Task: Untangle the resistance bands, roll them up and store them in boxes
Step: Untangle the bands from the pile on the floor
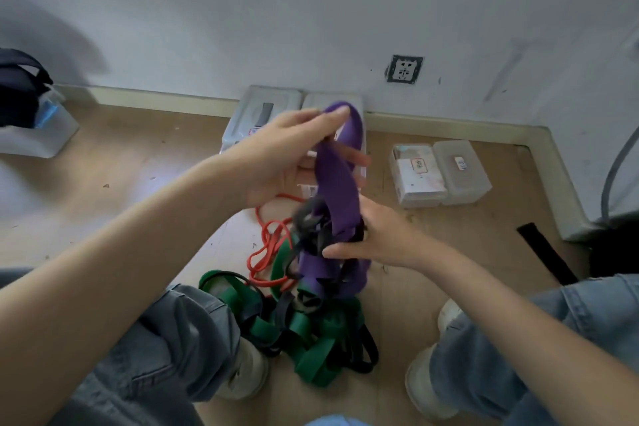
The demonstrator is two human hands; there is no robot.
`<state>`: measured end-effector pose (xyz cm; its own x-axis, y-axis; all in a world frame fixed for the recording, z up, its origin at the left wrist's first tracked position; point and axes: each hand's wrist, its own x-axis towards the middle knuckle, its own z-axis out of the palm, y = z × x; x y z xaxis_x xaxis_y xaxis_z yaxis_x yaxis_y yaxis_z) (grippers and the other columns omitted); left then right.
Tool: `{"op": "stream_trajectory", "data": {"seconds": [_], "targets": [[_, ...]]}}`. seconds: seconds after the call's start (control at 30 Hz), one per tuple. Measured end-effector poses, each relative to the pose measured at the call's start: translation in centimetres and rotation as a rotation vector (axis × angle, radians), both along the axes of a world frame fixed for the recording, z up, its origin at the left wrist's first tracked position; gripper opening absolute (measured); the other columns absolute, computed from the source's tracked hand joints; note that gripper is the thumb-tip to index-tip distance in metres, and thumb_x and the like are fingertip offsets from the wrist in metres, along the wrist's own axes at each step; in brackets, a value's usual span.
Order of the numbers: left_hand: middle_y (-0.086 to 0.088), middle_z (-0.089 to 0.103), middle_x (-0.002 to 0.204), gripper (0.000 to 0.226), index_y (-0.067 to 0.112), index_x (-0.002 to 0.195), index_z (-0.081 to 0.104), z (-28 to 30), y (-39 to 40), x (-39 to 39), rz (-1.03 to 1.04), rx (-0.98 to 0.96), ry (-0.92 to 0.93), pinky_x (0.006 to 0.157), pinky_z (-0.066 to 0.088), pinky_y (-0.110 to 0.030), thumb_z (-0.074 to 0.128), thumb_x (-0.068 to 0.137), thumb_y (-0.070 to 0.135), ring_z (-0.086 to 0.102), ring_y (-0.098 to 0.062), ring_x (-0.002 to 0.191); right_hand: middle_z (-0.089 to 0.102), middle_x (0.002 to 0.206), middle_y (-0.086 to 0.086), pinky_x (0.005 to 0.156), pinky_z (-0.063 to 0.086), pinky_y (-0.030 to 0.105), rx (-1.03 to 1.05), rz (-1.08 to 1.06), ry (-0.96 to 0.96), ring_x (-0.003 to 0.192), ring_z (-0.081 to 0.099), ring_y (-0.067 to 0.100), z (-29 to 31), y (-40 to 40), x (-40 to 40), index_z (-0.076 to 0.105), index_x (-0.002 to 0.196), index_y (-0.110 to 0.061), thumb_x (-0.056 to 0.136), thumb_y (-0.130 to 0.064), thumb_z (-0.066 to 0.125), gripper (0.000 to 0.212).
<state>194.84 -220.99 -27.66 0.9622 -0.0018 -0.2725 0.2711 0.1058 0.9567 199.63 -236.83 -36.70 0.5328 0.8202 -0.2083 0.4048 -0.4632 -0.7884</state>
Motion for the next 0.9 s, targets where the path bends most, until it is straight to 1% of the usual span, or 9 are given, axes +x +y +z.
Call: {"op": "stream_trajectory", "data": {"seconds": [0.1,0.17,0.27,0.37,0.5,0.67,0.73,0.8,0.9], "targets": [[-0.017,0.073,0.091,0.027,0.013,0.085,0.048,0.3,1.7,0.8,0.140,-0.137,-0.034,0.064,0.059,-0.033,0.049,0.094,0.038,0.072,-0.028,0.080,0.060,0.091,-0.013,0.068,0.040,0.011,0.164,-0.244,-0.057,0.087,0.057,0.010,-0.7,-0.1,-0.2,0.057,0.104,-0.019,0.078,-0.015,0.074,0.032],[-0.010,0.073,0.096,0.038,0.013,0.089,0.054,-0.6,3.6,1.1,0.239,-0.022,0.005,0.083,0.057,-0.038,0.053,0.087,0.050,0.070,-0.025,0.089,0.064,0.083,-0.005,0.056,0.043,0.010,0.321,-0.418,0.125,0.069,0.061,0.007,0.6,-0.2,0.5,0.060,0.099,-0.015,0.082,-0.004,0.068,0.022],[0.010,0.067,0.113,0.063,0.025,0.111,0.058,-3.8,4.2,-0.1,-0.039,0.198,0.167,0.101,0.043,-0.033,0.055,0.069,0.071,0.056,-0.016,0.116,0.062,0.069,0.002,0.040,0.044,0.016,0.598,-0.617,0.491,0.043,0.057,0.005,3.5,-0.4,1.6,0.058,0.097,-0.006,0.084,0.001,0.064,0.016],[0.017,0.065,0.117,0.050,0.036,0.116,0.054,-6.9,0.6,-1.7,-0.348,0.154,0.096,0.091,0.047,-0.018,0.073,0.072,0.046,0.057,-0.003,0.114,0.062,0.060,0.001,0.039,0.044,0.018,0.720,-0.657,0.710,0.039,0.053,0.008,5.2,-0.2,1.9,0.058,0.090,-0.006,0.087,-0.005,0.061,0.005],[-0.001,0.074,0.092,0.047,0.016,0.095,0.069,-6.6,-0.8,-1.3,-0.052,0.197,0.049,0.077,0.056,-0.022,0.078,0.060,0.045,0.070,-0.015,0.090,0.067,0.067,0.001,0.051,0.051,0.021,0.726,-0.726,0.828,0.051,0.060,0.012,5.5,-1.0,2.6,0.062,0.084,-0.012,0.088,-0.016,0.061,0.006],[0.003,0.070,0.060,0.026,0.013,0.071,0.067,-4.8,-0.3,-0.9,0.215,0.283,0.037,0.046,0.049,-0.017,0.067,0.079,0.038,0.067,-0.008,0.055,0.069,0.110,0.002,0.088,0.051,0.031,0.229,-0.349,0.627,0.102,0.065,0.021,4.7,-2.6,2.4,0.065,0.108,-0.017,0.075,-0.046,0.063,0.044],[0.003,0.068,0.054,0.031,0.011,0.069,0.065,-4.3,-0.7,-0.7,0.273,0.276,0.034,0.042,0.046,-0.016,0.065,0.081,0.039,0.065,-0.008,0.050,0.072,0.104,0.001,0.081,0.056,0.026,0.154,-0.217,0.589,0.096,0.069,0.016,4.2,-1.8,0.8,0.062,0.112,-0.018,0.076,-0.043,0.065,0.044],[0.006,0.062,0.047,0.035,0.009,0.067,0.062,-3.9,-0.3,-0.7,0.295,0.399,0.057,0.038,0.043,-0.014,0.066,0.081,0.040,0.060,-0.004,0.043,0.072,0.101,0.005,0.073,0.059,0.029,0.192,-0.316,0.500,0.087,0.071,0.018,3.8,-1.1,0.3,0.063,0.107,-0.016,0.083,-0.029,0.066,0.027],[-0.006,0.070,0.071,0.041,0.003,0.085,0.067,-3.7,1.3,-0.9,0.196,0.573,0.161,0.061,0.057,-0.028,0.075,0.071,0.041,0.067,-0.015,0.064,0.070,0.099,0.017,0.056,0.056,0.025,0.269,-0.565,0.328,0.070,0.069,0.018,4.2,-1.6,1.7,0.065,0.092,-0.008,0.086,0.000,0.061,0.011]]}}
